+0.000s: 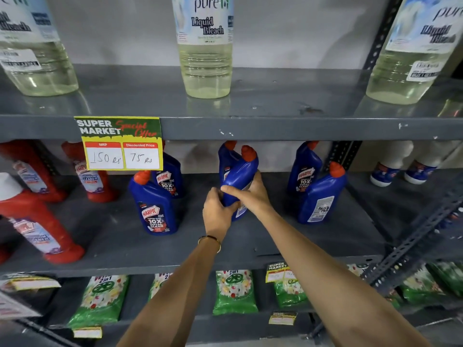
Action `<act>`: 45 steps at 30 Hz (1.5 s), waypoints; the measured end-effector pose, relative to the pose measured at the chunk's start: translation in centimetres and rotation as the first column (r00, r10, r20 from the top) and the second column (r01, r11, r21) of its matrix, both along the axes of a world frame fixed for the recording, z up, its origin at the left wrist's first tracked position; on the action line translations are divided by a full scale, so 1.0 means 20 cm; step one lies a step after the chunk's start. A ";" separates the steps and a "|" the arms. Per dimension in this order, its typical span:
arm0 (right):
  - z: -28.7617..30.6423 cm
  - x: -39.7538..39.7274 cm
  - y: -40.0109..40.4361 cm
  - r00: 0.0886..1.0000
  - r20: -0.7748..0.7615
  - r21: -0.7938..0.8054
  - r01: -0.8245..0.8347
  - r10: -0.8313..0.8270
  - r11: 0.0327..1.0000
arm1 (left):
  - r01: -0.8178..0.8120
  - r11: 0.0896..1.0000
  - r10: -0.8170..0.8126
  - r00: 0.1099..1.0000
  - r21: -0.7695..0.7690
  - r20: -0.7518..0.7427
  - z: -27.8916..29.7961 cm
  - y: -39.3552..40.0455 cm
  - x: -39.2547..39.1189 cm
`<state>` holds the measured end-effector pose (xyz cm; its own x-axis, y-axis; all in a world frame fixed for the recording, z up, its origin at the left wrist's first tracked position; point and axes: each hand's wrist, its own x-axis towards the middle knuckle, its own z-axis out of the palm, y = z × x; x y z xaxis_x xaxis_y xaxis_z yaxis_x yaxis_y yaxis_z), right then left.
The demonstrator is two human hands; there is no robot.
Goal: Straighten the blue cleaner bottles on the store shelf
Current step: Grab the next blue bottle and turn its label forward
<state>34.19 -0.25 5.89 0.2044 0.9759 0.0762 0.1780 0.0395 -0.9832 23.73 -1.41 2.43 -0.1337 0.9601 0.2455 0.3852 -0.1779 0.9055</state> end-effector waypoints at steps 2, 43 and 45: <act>0.02 0.00 0.00 0.998 0.021 -0.003 0.051 -0.051 0.999 | 0.043 0.999 -0.043 0.999 0.020 0.010 0.00 0.00 -0.01; 0.00 0.25 0.05 0.909 0.073 -0.244 -0.382 0.410 0.891 | 0.165 0.940 -0.171 0.985 -0.299 0.007 -0.15 0.09 -0.11; 0.00 0.25 0.05 0.907 0.081 -0.252 -0.383 0.413 0.889 | 0.162 0.940 -0.163 0.986 -0.299 0.019 -0.16 0.09 -0.12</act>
<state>39.09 0.67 5.98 -0.2014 0.9671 -0.1557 0.3193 -0.0854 -0.9438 21.42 0.32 -0.71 0.0309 0.9980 -0.0558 0.3792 0.0399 0.9244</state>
